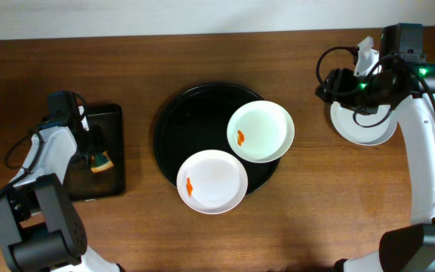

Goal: Clean dirty plates on tray and stack at the side

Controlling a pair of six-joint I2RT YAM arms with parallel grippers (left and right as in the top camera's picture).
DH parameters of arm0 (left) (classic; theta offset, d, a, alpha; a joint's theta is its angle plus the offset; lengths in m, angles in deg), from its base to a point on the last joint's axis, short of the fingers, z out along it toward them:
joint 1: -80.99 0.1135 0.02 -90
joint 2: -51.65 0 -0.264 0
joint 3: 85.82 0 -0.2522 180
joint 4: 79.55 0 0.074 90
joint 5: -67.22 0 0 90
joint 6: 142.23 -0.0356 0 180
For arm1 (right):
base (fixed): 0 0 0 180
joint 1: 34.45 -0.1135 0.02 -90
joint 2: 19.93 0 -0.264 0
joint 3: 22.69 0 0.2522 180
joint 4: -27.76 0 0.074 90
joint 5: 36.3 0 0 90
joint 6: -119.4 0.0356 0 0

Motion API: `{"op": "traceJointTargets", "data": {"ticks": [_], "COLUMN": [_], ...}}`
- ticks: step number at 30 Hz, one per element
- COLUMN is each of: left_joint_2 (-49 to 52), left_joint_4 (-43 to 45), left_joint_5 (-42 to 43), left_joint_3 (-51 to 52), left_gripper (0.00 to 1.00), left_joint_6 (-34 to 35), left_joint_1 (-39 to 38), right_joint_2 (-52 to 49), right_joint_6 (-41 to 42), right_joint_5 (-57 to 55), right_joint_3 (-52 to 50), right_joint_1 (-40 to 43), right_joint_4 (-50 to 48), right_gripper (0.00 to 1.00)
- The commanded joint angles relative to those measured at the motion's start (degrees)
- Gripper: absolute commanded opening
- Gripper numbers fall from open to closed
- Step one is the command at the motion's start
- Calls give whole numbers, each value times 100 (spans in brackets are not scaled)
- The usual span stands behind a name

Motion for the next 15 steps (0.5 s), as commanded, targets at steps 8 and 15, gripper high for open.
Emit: {"op": "traceJointTargets", "data": {"ticks": [8,15], "left_joint_2": [782,581], "left_joint_4": [131,-560], "left_joint_5": [289,264], "left_joint_3": [-20,-748], "left_gripper": [3,8], "left_joint_6": [-48,-50], "left_joint_1": [15,15], "right_joint_2": [-9,-9], "right_joint_6": [-39,-39], "right_joint_5": [-52,-52], "right_joint_3": [46,46], "right_joint_1": [-31,-31], "right_joint_4": [2,4], "right_gripper": [63,63]}}
